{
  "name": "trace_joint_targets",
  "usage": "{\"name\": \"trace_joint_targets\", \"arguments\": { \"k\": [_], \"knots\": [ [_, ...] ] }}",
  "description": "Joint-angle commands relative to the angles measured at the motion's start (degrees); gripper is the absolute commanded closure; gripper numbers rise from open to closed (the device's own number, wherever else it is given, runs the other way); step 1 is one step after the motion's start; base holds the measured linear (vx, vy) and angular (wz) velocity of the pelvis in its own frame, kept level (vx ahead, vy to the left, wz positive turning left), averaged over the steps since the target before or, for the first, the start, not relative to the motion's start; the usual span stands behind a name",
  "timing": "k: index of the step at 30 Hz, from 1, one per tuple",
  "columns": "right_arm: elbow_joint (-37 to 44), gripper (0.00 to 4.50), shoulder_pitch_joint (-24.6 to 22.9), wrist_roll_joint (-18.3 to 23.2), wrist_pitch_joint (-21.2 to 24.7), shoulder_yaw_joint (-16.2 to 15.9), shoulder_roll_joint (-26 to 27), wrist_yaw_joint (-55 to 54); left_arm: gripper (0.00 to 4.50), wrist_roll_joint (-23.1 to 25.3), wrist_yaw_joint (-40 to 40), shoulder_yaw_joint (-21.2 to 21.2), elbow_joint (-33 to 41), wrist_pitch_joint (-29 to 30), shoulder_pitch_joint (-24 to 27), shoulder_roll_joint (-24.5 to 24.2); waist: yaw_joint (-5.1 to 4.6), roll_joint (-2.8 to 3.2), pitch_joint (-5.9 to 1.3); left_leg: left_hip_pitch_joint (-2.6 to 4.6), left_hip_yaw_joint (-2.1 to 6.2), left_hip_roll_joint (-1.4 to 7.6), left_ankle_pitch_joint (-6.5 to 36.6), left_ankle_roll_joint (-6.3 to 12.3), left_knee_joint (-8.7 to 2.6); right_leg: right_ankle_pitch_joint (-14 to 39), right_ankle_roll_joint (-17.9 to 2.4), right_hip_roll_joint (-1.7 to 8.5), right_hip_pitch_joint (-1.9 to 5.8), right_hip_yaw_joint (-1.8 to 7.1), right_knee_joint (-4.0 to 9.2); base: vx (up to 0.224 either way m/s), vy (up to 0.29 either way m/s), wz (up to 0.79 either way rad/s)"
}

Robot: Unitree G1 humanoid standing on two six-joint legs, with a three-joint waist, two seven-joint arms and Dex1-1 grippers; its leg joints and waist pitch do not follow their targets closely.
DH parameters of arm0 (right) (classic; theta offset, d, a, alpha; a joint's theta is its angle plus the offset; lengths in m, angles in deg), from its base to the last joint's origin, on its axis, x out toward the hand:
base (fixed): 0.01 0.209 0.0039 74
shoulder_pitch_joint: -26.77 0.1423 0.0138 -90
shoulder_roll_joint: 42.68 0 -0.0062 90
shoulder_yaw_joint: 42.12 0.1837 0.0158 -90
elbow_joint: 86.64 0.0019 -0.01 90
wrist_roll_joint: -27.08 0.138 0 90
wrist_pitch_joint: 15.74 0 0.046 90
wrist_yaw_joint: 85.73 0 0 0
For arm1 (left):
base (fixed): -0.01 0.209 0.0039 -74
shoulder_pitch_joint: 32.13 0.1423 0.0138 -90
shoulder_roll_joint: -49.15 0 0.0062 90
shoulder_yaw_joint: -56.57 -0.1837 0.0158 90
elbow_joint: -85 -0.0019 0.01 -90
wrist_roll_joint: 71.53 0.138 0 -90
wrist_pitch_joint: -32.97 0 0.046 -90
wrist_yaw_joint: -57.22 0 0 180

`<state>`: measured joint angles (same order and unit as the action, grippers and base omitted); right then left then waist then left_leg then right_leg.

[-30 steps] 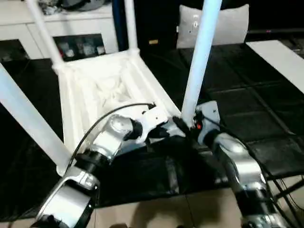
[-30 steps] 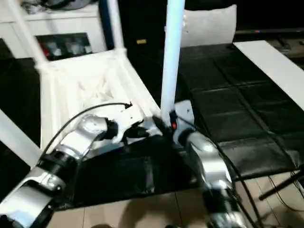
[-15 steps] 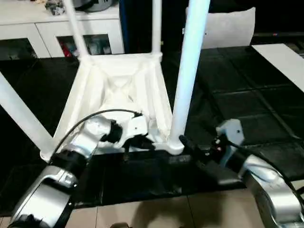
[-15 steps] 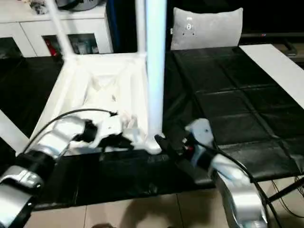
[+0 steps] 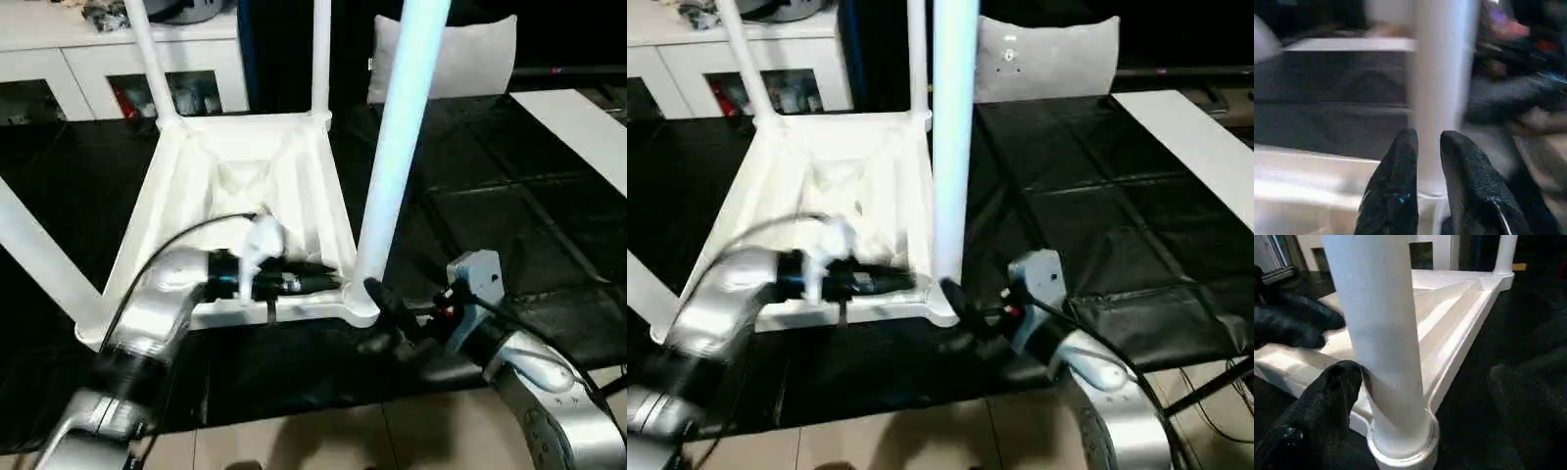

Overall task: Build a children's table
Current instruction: Rotate leg to tighten, then flip table

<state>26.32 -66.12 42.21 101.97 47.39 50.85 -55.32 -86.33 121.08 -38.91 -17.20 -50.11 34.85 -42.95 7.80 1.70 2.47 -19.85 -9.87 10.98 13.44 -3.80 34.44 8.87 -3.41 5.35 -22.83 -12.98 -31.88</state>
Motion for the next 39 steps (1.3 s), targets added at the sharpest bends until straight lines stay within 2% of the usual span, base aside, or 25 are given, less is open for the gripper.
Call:
{"name": "trace_joint_targets", "arguments": {
  "k": [1, 7, 9, 10, 11, 12, 13, 14, 15, 16, 17, 18, 19, 20, 21, 22, 23, 25, 26, 27, 29, 31, 33, 35, 39],
  "knots": [
    [2.6, 0.0, -1.0, 1.6, 1.6, -0.7, 0.2, -0.7, 3.21, 0.4, -6.3, 2.6, 4.4, 2.8, 2.4, 0.9, -0.28, -0.6, -3.3, -0.16, 1.19, 3.08, 5.9, 2.15, -4.0, 21.3, 6.3, 5.35, 4.08, 4.66, 5.13, 0.0, 0.0, 0.0],
    [4.7, 0.0, -3.3, 0.6, -1.0, -2.0, 1.6, -2.4, 2.79, 1.0, -24.2, 7.7, 22.3, 9.0, 17.4, 8.5, -0.48, -0.58, -3.23, -0.17, 1.26, 3.23, 7.9, 2.07, -4.03, 23.8, 8.5, 4.88, 4.06, 4.19, 6.0, 0.0, 0.0, 0.0],
    [4.5, 0.0, -3.4, 0.1, -1.4, -2.4, 1.2, -2.2, 2.73, 2.5, -28.0, 8.3, 25.3, 8.8, 20.2, 10.6, -0.83, -0.58, -2.69, -0.24, 1.5, 3.69, 9.7, 2.5, -4.32, 24.9, 8.6, 4.82, 4.07, 4.02, 6.71, 0.0, 0.0, 0.0],
    [4.1, 0.0, -3.4, -0.4, -0.7, -2.6, 0.6, -2.1, 2.61, 3.6, -30.6, 8.4, 27.4, 8.6, 22.5, 12.0, -1.05, -0.54, -2.48, 0.51, 1.59, 3.89, 11.7, 2.5, -4.32, 26.4, 9.1, 4.16, 3.53, 3.8, 7.36, 0.0, 0.0, 0.0],
    [3.6, 0.0, -3.5, -1.3, -1.4, -2.9, -0.2, -1.6, 2.47, 4.6, -31.7, 8.3, 28.0, 7.5, 23.7, 12.5, -1.51, -1.0, -1.62, -3.4, 5.31, 4.84, 16.2, 3.16, -6.31, 23.7, 8.8, 4.34, 6.97, 1.26, 5.21, -0.023, -0.006, 0.21],
    [3.4, 0.0, -3.6, -1.8, -1.7, -3.2, -1.0, -1.4, 2.38, 5.3, -32.9, 8.1, 28.9, 7.0, 24.6, 12.8, -1.31, 1.37, -2.38, -2.35, 9.76, 9.91, 25.6, 5.4, -9.85, 15.8, 7.0, 2.6, 6.3, 5.24, -2.19, -0.023, -0.006, 0.21],
    [3.0, 0.0, -4.1, -2.1, -2.8, -3.5, -2.3, -0.7, 2.34, 5.5, -34.3, 7.6, 30.7, 7.9, 26.2, 12.7, -2.81, 0.6, -1.76, -0.5, 11.21, 10.81, 28.6, 6.11, -10.39, 12.6, 4.5, 1.92, 3.46, 6.98, -3.75, 0.001, -0.047, 0.57],
    [2.8, 0.0, -4.4, -1.9, -3.0, -3.2, -2.7, -0.3, 2.34, 5.0, -34.1, 7.5, 31.1, 8.2, 27.0, 12.4, -4.1, -0.36, -1.47, 1.25, 12.06, 7.96, 28.3, 8.27, -8.61, 9.8, -0.9, 2.2, 1.96, 8.84, -3.61, 0.055, -0.115, 0.85],
    [2.6, 0.0, -4.6, -1.7, -3.2, -3.1, -3.0, -0.1, 2.16, 4.7, -34.2, 7.4, 31.6, 8.5, 27.6, 12.3, -3.74, -1.38, -0.61, -2.03, 9.8, 1.83, 24.0, 7.44, -5.42, 15.9, -8.0, 4.91, 3.92, 9.43, 1.36, 0.055, -0.115, 0.85],
    [2.6, 0.0, -4.6, -1.7, -3.2, -3.1, -3.0, -0.1, 2.02, 4.7, -34.2, 7.4, 31.6, 8.5, 27.6, 12.3, -3.21, -1.92, -1.16, -2.69, 7.78, -1.03, 17.9, 6.37, -2.92, 23.5, -8.2, 6.74, 5.24, 8.62, 3.51, 0.039, -0.133, 0.62],
    [2.4, 0.0, -5.1, -1.2, -4.2, -2.5, -3.2, 0.6, 2.02, 5.1, -35.2, 7.6, 32.4, 9.2, 28.5, 12.4, -1.83, -1.8, -0.56, -0.95, 4.86, -1.87, 5.6, 4.7, 1.64, 39.1, -2.6, 9.95, 4.51, 7.27, 6.82, -0.017, -0.106, 0.3],
    [2.2, 0.0, -5.7, 0.4, -4.7, -1.1, -3.1, 1.4, 1.93, 4.8, -35.7, 7.9, 32.8, 9.7, 29.6, 12.7, -0.67, -2.95, -0.58, -0.15, 3.05, -1.41, 1.1, 4.74, 0.62, 46.5, 3.8, 8.47, 3.59, 11.19, 7.36, -0.017, -0.106, 0.3],
    [2.2, 0.0, -6.2, 2.0, -5.4, 0.1, -3.1, 2.5, 1.89, 4.8, -36.4, 8.0, 33.2, 9.9, 30.8, 12.8, 1.01, -2.85, -1.07, -1.76, 3.12, -0.51, 0.5, 5.32, -0.15, 46.8, 6.2, 9.02, 5.56, 12.25, 5.88, -0.014, -0.074, 0.07],
    [2.3, 0.0, -6.4, 2.7, -5.4, 0.6, -3.5, 3.2, 1.73, 5.1, -36.3, 7.9, 33.2, 8.7, 31.3, 12.7, 1.64, -3.07, -0.8, -1.1, 2.85, -0.17, 1.1, 5.59, -0.5, 48.0, 5.9, 8.9, 4.78, 12.4, 6.06, 0.0, 0.0, 0.0],
    [2.3, 0.0, -6.5, 3.2, -5.5, 0.8, -4.2, 4.0, 1.73, 5.0, -36.3, 7.6, 33.5, 8.3, 31.8, 12.5, 2.29, -2.66, -1.09, -2.07, 3.21, 0.57, -0.1, 6.37, -1.92, 42.6, 3.4, 8.16, 5.81, 11.81, 4.9, 0.0, 0.0, 0.0],
    [2.3, 0.0, -6.6, 3.7, -5.5, 1.1, -4.7, 4.7, 1.63, 5.0, -36.4, 7.6, 33.6, 8.1, 32.1, 12.5, 2.46, -2.06, -1.38, -1.44, 2.89, 1.21, -0.3, 7.31, -3.16, 35.0, 0.0, 6.5, 5.17, 11.06, 4.12, 0.0, 0.0, 0.0],
    [2.2, 0.0, -6.8, 4.6, -5.5, 1.7, -6.0, 6.0, 1.49, 5.1, -37.2, 7.6, 33.9, 8.0, 32.7, 12.5, 2.37, -1.76, -1.4, -1.2, 2.83, 1.45, 0.1, 7.9, -3.55, 31.2, -1.5, 5.74, 4.9, 10.64, 3.6, 0.015, 0.06, 0.0],
    [2.6, 0.0, -7.4, 6.6, -5.4, 2.1, -8.4, 9.5, 1.36, 5.3, -38.7, 8.0, 34.1, 7.9, 33.2, 12.8, 1.48, -0.85, -1.97, -0.07, 3.6, 3.6, 3.6, 7.13, -4.27, 19.0, -4.6, 3.47, 4.23, 9.47, 1.77, 0.015, 0.067, 0.01],
    [2.6, 0.0, -7.5, 6.8, -5.4, 2.2, -8.6, 9.8, 1.36, 5.4, -38.8, 8.0, 34.0, 7.9, 33.3, 12.8, 1.48, -0.85, -1.97, -0.07, 3.6, 3.6, 3.6, 7.13, -4.27, 19.0, -4.6, 3.47, 4.23, 9.47, 1.77, 0.014, 0.077, -0.01],
    [4.3, 0.0, -9.2, 10.4, -4.1, 3.3, -12.5, 15.8, 1.16, 5.8, -38.7, 8.2, 33.6, 6.5, 35.1, 12.2, 0.63, -0.64, -2.37, -0.45, 4.41, 4.79, 2.5, 6.33, -4.38, 7.8, -4.8, 3.29, 4.55, 9.64, 0.93, 0.014, 0.077, -0.01],
    [4.7, 0.0, -9.5, 11.2, -3.6, 3.6, -13.6, 17.2, 1.06, 5.7, -38.2, 8.0, 33.5, 6.1, 35.8, 11.9, 0.18, -1.25, -2.13, -0.89, 4.0, 4.12, 4.1, 6.4, -4.37, 5.2, -5.0, 3.79, 4.96, 9.94, 1.02, 0.014, 0.064, -0.07],
    [5.4, 0.0, -9.5, 13.7, -1.6, 4.9, -16.4, 20.3, 0.9, 1.9, -35.1, 8.8, 33.4, 5.6, 38.6, 11.6, -0.38, -1.96, -1.61, -1.21, 3.38, 3.2, 6.9, 6.34, -4.66, 10.6, -3.9, 4.11, 5.16, 10.08, 1.76, 0.006, 0.028, -0.04],
    [5.5, 0.0, -9.3, 14.1, -1.3, 5.1, -17.0, 20.9, 0.84, 0.9, -34.4, 8.9, 33.4, 5.8, 39.0, 11.4, -1.14, -1.84, -1.16, -0.8, 3.02, 2.99, 10.6, 4.85, -4.89, 20.6, -2.5, 4.24, 4.5, 10.29, 3.0, 0.0, 0.0, 0.0],
    [5.1, 0.0, -8.2, 15.1, -1.1, 5.3, -17.6, 21.0, 0.72, -1.5, -31.0, 9.4, 33.1, 5.9, 40.0, 9.4, -1.56, -2.46, -0.75, -0.66, 2.95, 2.75, 12.2, 4.29, -5.01, 26.0, -1.3, 4.27, 4.23, 10.27, 3.82, 0.0, 0.0, 0.0],
    [4.2, 0.0, -5.5, 16.3, -1.1, 4.2, -17.2, 21.0, 0.36, -3.1, -22.2, 11.7, 28.4, 2.9, 41.3, 2.3, -2.51, -2.25, -0.31, -0.21, 3.08, 2.25, 15.0, 3.04, -5.18, 32.7, 1.4, 3.96, 3.49, 10.19, 4.55, 0.0, 0.0, 0.0]
  ]
}}
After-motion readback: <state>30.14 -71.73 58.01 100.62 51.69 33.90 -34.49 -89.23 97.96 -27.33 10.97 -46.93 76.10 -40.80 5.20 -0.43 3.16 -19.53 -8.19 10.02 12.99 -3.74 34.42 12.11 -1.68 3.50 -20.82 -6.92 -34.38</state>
